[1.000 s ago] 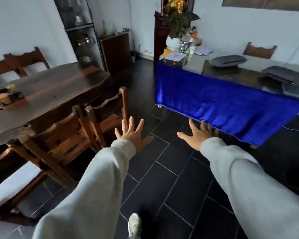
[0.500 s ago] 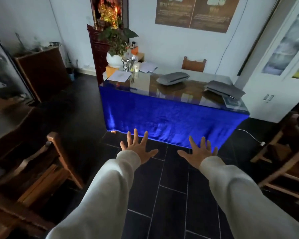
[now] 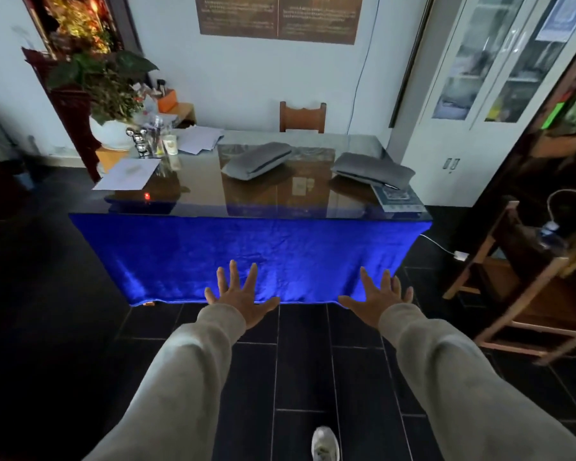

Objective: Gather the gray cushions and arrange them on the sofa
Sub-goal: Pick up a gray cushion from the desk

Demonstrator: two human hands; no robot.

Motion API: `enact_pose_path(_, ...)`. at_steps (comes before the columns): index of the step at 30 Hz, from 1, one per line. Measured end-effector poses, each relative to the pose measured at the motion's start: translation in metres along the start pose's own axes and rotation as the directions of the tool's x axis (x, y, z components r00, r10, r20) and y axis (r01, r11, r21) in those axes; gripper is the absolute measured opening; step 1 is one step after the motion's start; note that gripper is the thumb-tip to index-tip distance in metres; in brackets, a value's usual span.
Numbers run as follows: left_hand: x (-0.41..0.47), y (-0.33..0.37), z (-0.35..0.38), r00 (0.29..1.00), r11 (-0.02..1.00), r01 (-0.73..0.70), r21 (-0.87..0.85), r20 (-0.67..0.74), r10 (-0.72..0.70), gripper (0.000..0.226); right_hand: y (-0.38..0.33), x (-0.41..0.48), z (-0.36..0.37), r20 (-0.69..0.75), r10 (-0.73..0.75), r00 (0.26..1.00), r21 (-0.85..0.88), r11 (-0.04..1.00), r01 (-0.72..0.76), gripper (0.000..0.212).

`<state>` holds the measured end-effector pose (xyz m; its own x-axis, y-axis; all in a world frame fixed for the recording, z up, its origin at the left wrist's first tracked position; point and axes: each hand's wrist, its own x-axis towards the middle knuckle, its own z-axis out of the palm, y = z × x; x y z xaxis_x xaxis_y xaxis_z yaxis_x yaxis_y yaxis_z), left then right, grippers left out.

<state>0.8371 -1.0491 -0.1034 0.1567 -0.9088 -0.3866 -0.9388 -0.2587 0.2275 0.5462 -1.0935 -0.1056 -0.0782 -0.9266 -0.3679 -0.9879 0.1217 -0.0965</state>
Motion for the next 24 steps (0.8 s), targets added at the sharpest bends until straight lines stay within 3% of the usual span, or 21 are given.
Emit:
enact_pose_path(11, 0.189, 0.108, -0.079, 1.0, 0.999, 0.031, -0.034, -0.002, -0.031, 0.101, 0.018, 0.234, -0.11, 0.054, -0.025, 0.998, 0.011, 1.0, 0.024, 0.102)
enact_pose_path(24, 0.439, 0.131, -0.139, 0.998, 0.998, 0.063, 0.009, 0.02, -0.063, 0.102, -0.064, 0.464, -0.144, 0.119, -0.055, 0.991, 0.025, 0.998, 0.053, 0.1)
